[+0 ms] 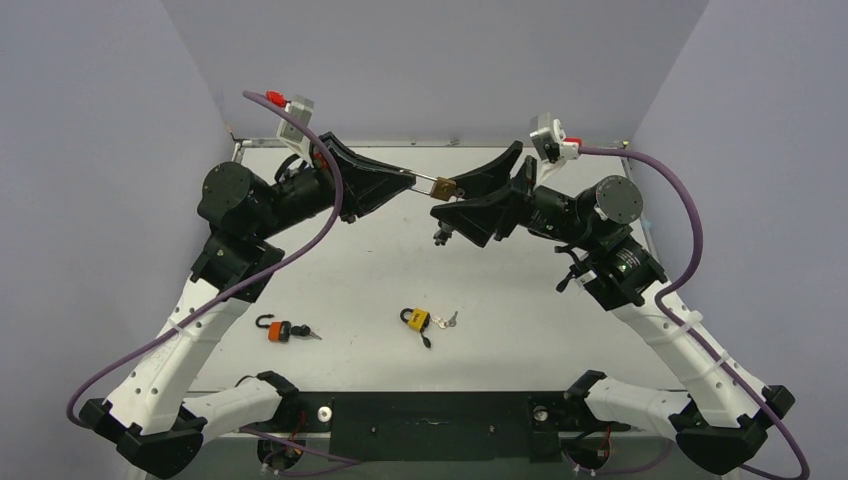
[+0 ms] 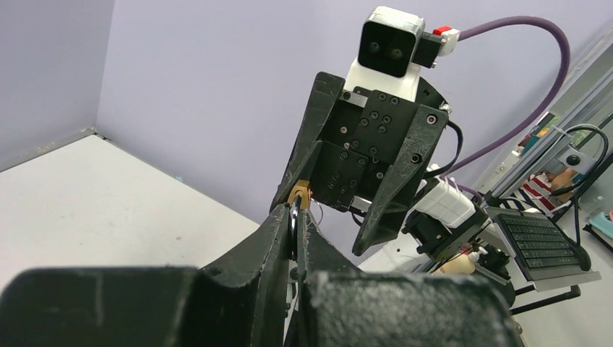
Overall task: Lock with the key
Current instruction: Lock the lock.
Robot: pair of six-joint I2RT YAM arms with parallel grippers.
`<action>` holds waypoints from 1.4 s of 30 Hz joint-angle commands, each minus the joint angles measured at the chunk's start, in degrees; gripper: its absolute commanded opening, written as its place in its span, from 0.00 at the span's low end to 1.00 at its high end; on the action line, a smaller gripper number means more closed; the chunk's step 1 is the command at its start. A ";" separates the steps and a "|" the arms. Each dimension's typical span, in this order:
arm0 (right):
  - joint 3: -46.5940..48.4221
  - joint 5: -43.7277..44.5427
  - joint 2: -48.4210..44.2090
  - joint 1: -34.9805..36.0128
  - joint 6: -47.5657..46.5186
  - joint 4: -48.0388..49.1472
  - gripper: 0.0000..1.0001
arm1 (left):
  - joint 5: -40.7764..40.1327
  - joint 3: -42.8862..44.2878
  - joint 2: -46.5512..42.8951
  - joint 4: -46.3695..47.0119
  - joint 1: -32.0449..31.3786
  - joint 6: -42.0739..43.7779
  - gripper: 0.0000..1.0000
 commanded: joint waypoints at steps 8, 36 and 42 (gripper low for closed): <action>-2.61 -3.69 -0.18 -0.99 9.58 13.99 0.31 | -0.64 1.45 -1.81 4.12 -0.12 -1.23 0.00; -5.62 -5.88 1.96 -1.09 22.19 25.84 0.00 | 2.27 -0.83 0.27 5.79 -0.66 -1.34 0.00; -5.84 -4.51 1.98 -1.05 21.90 25.33 0.00 | 2.47 -1.35 0.77 5.91 -1.45 -1.51 0.00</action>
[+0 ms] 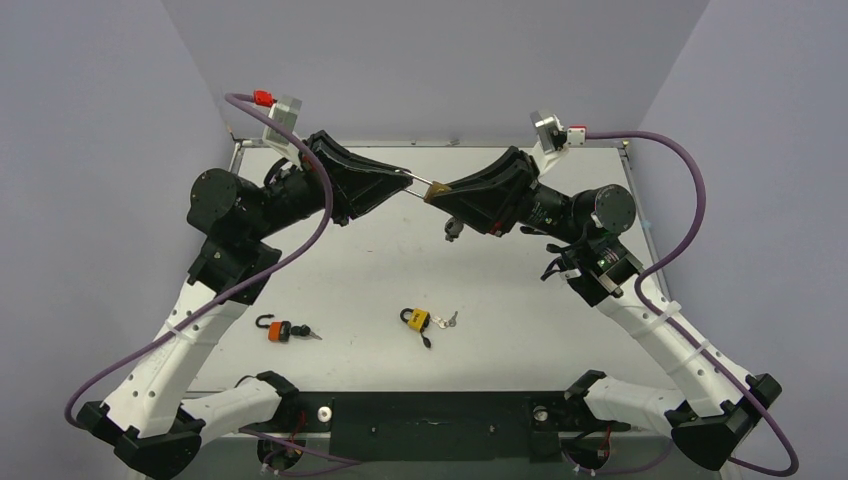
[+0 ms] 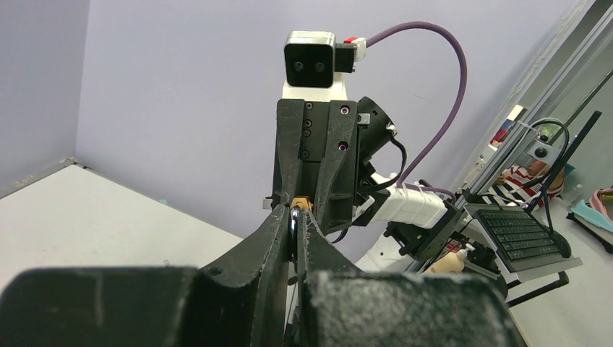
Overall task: Lock with the key
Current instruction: Lock the lock.
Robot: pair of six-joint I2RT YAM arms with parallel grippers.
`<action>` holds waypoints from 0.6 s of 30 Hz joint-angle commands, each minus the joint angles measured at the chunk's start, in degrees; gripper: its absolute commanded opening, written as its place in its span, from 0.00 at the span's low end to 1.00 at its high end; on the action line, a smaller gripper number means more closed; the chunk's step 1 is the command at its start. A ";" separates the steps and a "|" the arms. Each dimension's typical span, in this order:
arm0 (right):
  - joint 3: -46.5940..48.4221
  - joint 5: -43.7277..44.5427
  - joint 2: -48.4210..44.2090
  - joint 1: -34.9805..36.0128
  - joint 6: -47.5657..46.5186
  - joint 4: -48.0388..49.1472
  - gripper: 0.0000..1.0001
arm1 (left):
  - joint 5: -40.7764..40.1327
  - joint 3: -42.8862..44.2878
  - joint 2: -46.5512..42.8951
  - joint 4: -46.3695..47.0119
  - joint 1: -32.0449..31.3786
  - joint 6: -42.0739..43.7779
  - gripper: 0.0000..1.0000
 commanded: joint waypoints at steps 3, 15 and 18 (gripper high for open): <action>0.24 -0.35 0.24 0.67 0.97 5.87 0.00 | -0.08 -1.53 1.53 0.63 -1.55 0.86 0.00; 1.49 1.34 1.25 0.73 0.84 5.84 0.00 | -2.67 -4.38 1.82 -0.20 -6.07 2.01 0.00; 1.92 1.71 1.59 0.75 0.37 4.89 0.00 | -3.51 -5.01 2.03 -0.36 -7.35 2.27 0.00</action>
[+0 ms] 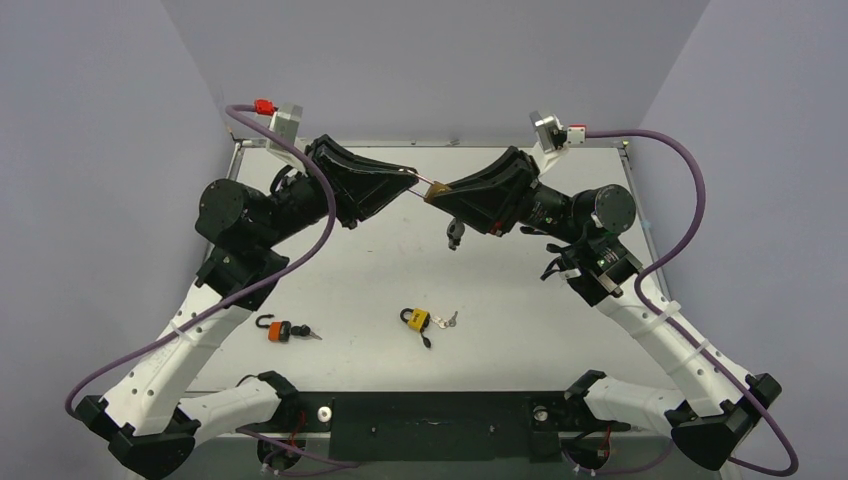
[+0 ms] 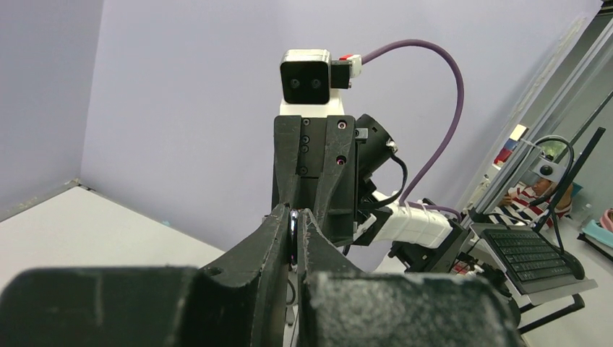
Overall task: Lock with the key
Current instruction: Lock the lock.
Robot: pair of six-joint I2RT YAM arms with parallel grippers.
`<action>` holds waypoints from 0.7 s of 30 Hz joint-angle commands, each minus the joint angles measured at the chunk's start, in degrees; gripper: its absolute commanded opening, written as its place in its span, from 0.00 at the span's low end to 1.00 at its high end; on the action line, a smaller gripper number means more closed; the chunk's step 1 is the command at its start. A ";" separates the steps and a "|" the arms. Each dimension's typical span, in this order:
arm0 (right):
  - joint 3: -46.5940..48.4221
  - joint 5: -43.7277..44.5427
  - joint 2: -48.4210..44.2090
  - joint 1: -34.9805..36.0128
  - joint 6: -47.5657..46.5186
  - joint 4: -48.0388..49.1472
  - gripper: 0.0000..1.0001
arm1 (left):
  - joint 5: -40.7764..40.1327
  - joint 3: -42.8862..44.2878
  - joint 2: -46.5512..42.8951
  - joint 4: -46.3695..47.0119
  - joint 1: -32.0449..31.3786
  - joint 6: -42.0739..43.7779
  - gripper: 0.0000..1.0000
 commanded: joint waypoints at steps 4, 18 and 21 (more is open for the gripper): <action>2.51 2.54 1.60 0.78 -1.34 3.73 0.00 | 0.55 -2.59 2.33 -5.39 -5.35 2.27 0.00; 4.51 9.99 1.00 0.53 -1.36 3.48 0.00 | -4.83 -9.13 -0.24 -5.01 -9.99 2.74 0.00; 5.54 10.47 1.99 0.70 -0.28 4.66 0.00 | -6.72 -10.45 -0.67 -3.87 -11.21 2.33 0.00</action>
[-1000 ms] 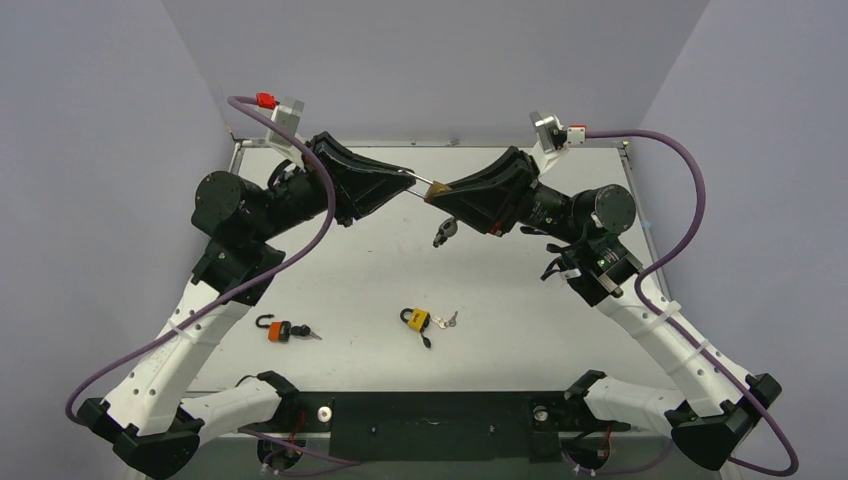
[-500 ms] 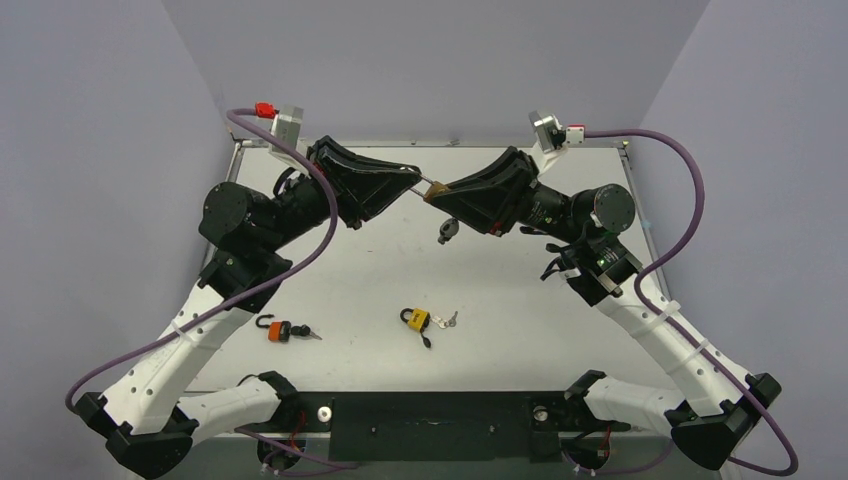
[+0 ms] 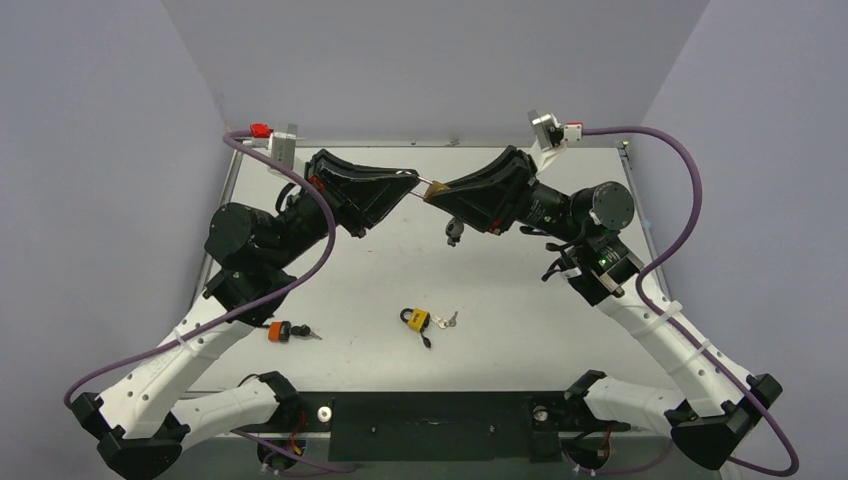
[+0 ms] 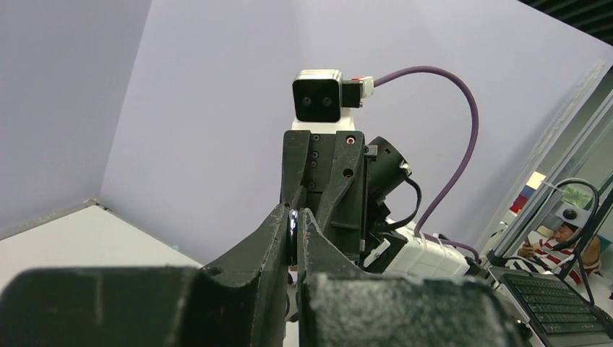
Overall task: Lock with the key
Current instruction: Lock the lock.
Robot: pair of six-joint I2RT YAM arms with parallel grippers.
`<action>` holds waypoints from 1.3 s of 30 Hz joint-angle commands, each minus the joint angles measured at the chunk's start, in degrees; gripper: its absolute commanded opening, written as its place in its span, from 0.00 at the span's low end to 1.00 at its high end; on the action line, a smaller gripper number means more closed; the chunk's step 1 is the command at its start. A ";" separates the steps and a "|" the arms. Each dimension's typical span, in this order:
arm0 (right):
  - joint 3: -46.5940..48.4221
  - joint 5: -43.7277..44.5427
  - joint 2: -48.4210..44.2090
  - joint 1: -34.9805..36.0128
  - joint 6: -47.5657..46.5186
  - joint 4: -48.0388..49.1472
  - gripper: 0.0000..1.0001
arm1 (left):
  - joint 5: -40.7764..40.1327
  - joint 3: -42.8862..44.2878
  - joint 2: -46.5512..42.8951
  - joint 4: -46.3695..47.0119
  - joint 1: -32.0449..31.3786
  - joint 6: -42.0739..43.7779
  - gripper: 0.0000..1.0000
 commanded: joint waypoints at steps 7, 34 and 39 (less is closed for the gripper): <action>7.35 9.84 4.51 1.69 -0.03 6.13 0.00 | 4.59 -6.14 2.94 -2.74 -7.70 -3.50 0.00; -2.87 7.57 -3.96 -1.95 -6.82 -0.73 0.65 | 2.36 -3.05 -1.96 -8.64 0.07 0.16 0.00; -8.77 2.28 -7.86 -7.10 -4.29 2.50 0.73 | 4.71 -1.69 -2.45 -9.90 2.90 0.10 0.00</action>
